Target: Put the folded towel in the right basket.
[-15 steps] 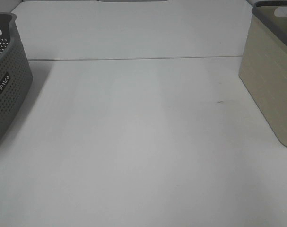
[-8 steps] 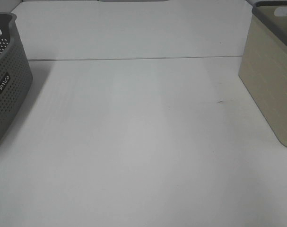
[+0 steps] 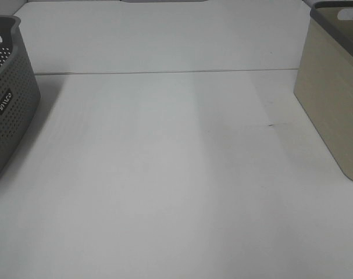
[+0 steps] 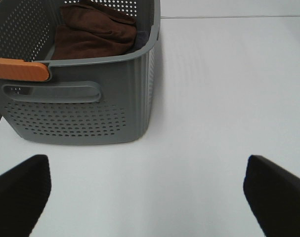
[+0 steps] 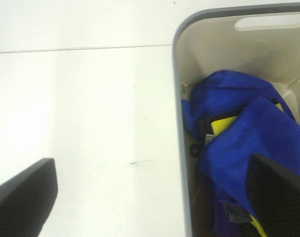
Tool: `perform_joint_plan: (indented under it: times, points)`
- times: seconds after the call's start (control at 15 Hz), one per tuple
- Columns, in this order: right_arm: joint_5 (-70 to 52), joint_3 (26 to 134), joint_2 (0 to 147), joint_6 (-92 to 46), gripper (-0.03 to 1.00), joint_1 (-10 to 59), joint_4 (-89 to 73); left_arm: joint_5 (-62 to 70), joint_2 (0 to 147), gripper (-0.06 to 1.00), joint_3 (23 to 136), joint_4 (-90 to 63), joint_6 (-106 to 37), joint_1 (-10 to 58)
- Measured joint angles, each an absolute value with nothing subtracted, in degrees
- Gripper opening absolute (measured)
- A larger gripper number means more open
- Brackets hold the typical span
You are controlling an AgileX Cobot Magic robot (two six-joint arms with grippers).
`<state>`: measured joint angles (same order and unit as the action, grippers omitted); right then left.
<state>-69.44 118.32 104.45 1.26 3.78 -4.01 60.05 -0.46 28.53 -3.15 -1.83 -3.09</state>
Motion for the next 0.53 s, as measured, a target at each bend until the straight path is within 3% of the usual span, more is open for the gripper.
perform_joint_plan:
  times: [0.33,0.4,0.53]
  points:
    - [-69.33,99.24,85.2,4.47,0.98,6.19,-3.38,60.05,-0.46,0.99,28.53,-3.15,-1.83,-3.09]
    - [-68.53,86.29,72.71,5.21,0.98,6.19,-2.18,60.05,-0.46,0.99,28.53,-3.15,-1.83,-3.09]
    - [-66.18,73.8,59.64,5.21,0.98,6.19,-1.89,60.05,-0.46,0.99,28.53,-3.15,-1.83,-3.09]
